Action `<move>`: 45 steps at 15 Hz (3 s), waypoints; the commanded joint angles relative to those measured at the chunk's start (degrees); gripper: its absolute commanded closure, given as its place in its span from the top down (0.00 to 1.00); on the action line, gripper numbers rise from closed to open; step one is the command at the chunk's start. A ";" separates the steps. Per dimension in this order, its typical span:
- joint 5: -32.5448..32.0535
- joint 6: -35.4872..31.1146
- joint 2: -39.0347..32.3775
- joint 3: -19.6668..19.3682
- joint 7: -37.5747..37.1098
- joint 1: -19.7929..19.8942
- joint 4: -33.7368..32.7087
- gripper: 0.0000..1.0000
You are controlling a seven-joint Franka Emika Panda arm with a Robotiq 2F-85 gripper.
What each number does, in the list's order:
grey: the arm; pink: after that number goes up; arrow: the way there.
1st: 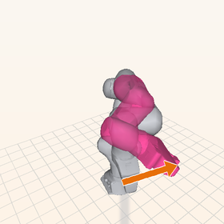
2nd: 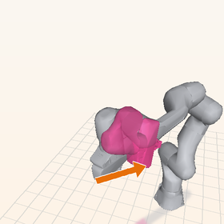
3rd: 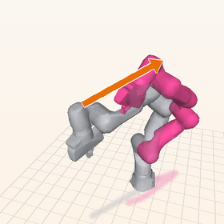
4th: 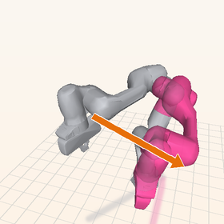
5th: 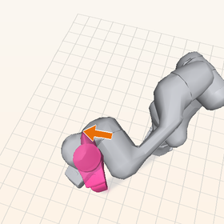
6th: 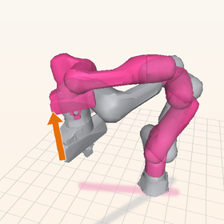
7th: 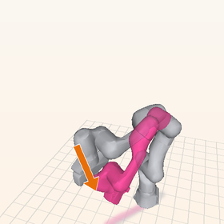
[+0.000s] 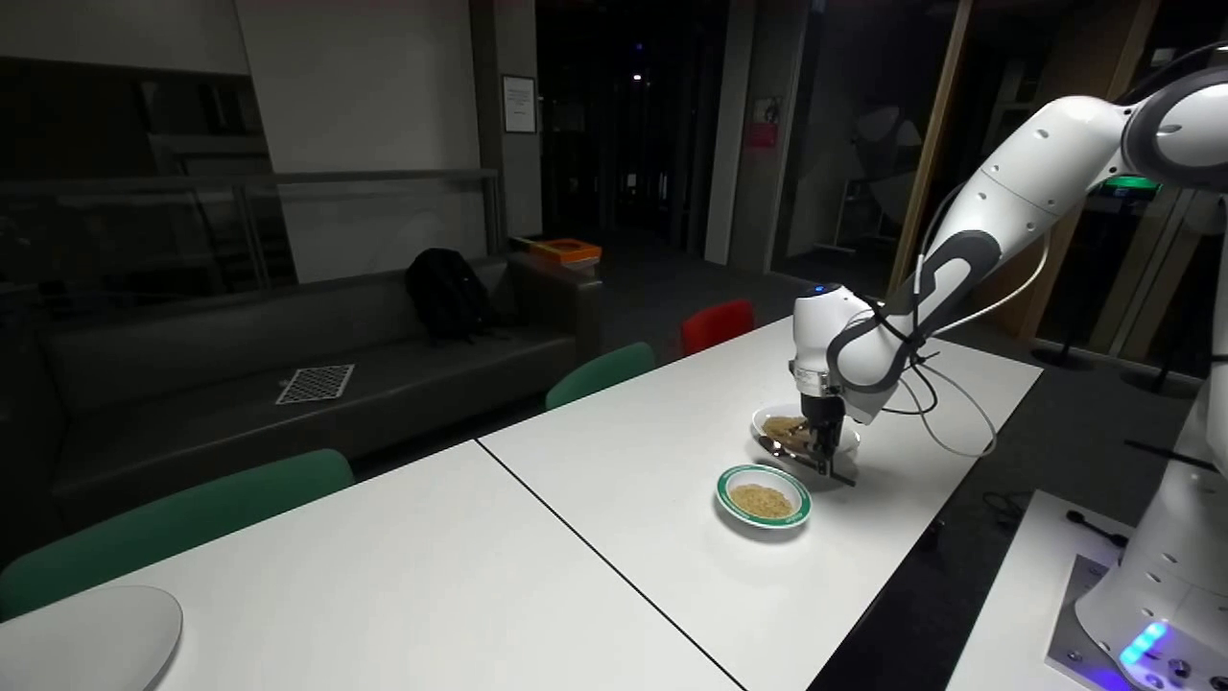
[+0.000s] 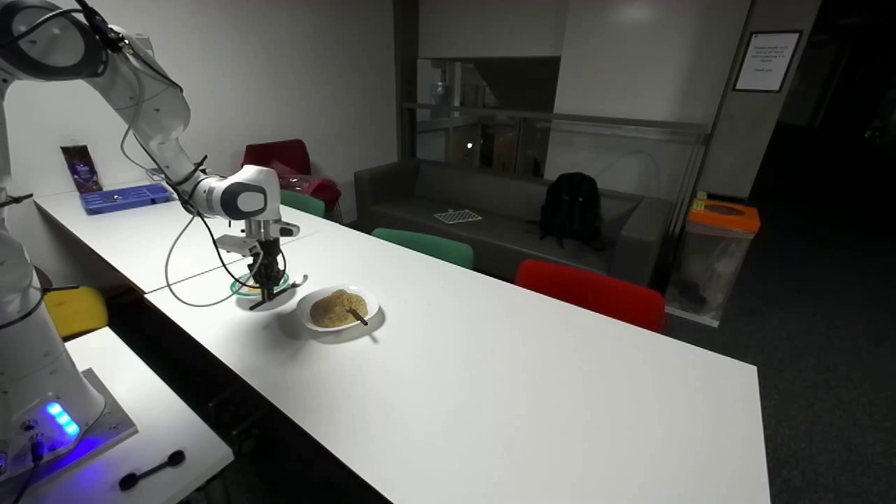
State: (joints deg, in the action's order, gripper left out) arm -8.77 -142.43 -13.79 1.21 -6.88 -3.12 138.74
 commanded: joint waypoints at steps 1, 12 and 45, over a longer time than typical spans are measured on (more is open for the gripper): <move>-1.31 -2.18 -1.50 -0.96 -1.80 -0.89 -1.10 0.03; -1.12 -2.62 -5.00 -1.35 -1.62 -1.58 -4.20 0.03; -0.87 -2.05 -10.02 -2.77 -1.73 -2.91 -7.49 0.35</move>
State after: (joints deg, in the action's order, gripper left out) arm -8.77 -143.93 -23.61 -0.63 -6.95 -5.22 131.72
